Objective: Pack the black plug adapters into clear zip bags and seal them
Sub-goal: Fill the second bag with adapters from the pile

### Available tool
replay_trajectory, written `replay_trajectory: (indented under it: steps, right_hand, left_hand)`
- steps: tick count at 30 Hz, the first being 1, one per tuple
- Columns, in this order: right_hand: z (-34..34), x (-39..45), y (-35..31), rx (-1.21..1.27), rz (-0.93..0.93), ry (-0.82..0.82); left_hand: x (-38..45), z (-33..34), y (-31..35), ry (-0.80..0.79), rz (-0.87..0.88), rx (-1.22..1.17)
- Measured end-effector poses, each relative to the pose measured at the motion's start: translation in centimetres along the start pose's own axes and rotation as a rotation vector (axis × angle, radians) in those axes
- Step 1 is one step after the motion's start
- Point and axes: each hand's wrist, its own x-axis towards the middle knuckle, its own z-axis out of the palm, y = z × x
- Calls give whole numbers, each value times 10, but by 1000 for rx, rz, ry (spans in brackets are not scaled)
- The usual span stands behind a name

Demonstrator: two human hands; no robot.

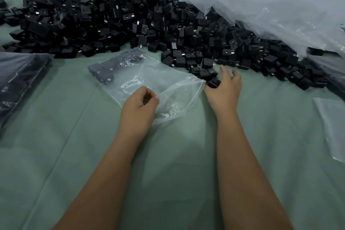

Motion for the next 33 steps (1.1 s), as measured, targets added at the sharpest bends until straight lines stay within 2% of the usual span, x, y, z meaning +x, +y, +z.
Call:
replay_trajectory:
  steps: [3,7,11,18,21,24,26,28,30,33]
  right_hand:
    - [-8,-14,4,-111,27,42]
    - [-14,-26,0,184,22,17]
    - [-16,-42,-13,447,30,96]
    - [-15,-86,-54,772,-105,179]
    - [-7,-98,-56,686,-176,-20]
    - [5,-98,-53,186,-298,-213]
    - [9,-95,-52,-78,-302,-202]
    - [7,-93,-51,-70,-255,-159]
    - [2,-90,-48,88,-229,-140]
    - [-12,-87,-47,297,-345,-212]
  left_hand:
    - [0,0,0,5,0,1]
    - [0,0,-1,17,-1,-5]
    - [0,0,-2,19,-13,10]
    - [0,-1,-1,76,-2,-56]
    - [0,0,0,97,-6,-78]
    - [-1,-1,0,99,2,-117]
    - [-2,-1,0,84,7,-134]
    - [-2,-2,0,79,8,-133]
    - [-2,-2,0,78,7,-129]
    - [-3,-2,1,81,-3,-146]
